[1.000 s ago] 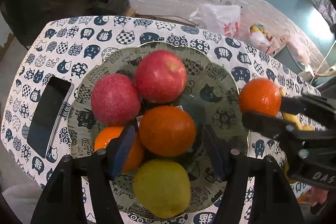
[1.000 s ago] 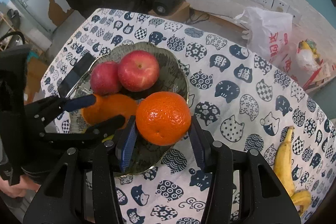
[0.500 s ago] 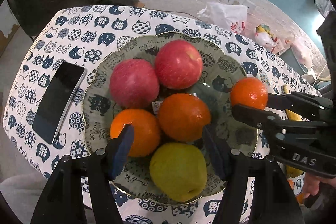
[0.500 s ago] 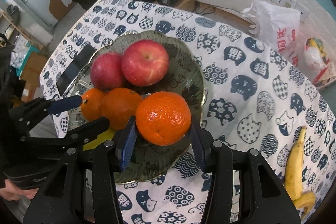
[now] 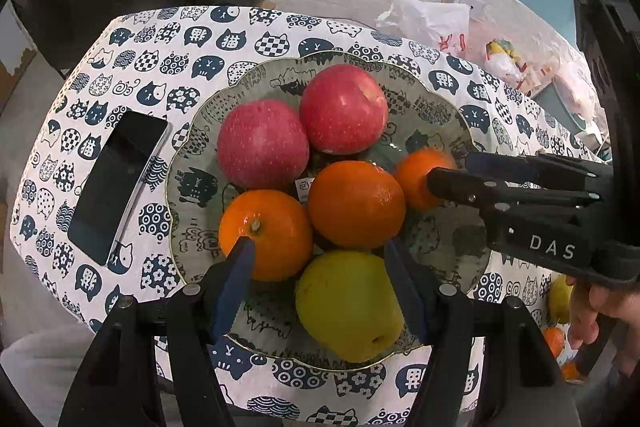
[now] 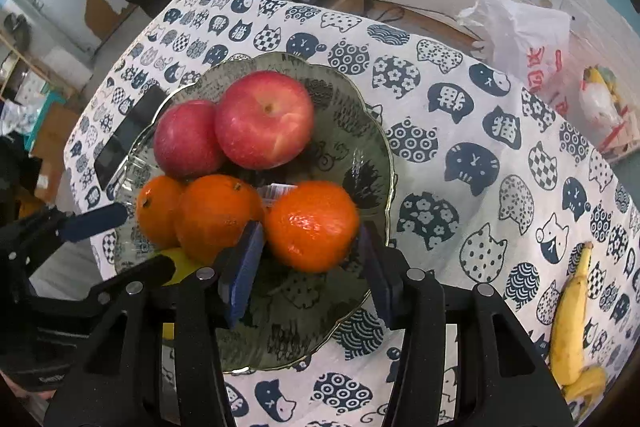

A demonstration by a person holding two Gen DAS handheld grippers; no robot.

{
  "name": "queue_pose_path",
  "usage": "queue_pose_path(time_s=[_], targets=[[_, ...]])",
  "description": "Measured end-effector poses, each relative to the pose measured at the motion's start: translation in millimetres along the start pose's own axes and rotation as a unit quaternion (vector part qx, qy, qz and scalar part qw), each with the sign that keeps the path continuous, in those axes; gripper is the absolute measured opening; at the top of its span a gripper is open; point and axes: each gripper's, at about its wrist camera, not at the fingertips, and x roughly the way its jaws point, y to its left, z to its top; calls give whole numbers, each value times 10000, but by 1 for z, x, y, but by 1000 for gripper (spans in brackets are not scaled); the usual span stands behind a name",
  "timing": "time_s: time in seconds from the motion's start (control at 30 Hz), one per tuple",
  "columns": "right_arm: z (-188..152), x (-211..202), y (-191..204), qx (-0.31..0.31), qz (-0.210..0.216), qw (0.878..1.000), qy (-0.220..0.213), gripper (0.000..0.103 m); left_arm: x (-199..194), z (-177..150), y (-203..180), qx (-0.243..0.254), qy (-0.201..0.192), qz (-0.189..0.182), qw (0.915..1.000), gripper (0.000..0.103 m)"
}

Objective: Organize fruits
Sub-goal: 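Move the left tool toward a small orange while the right tool approaches the large pear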

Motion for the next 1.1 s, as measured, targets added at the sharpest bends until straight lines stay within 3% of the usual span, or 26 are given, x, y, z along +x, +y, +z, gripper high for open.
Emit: queue_pose_path(time_s=[0.37,0.43,0.53,1.1], targets=[[-1,-12,1,50,8,9999,-109,56,-6,-3,-6,131,-26,75,9999,72],[-1,-20,2,21,-66,9998,-175,65,-8,-4,-8,167,-42,74,9998,72],[-3,-32,3,-15,-123,9995,-282,67,-11,-5,-14,234,-59,69,9997,72],[-46,-107,-30,85,-605,9971,-463,76,-43,-23,-82,1022,-260,-216,9942,80]])
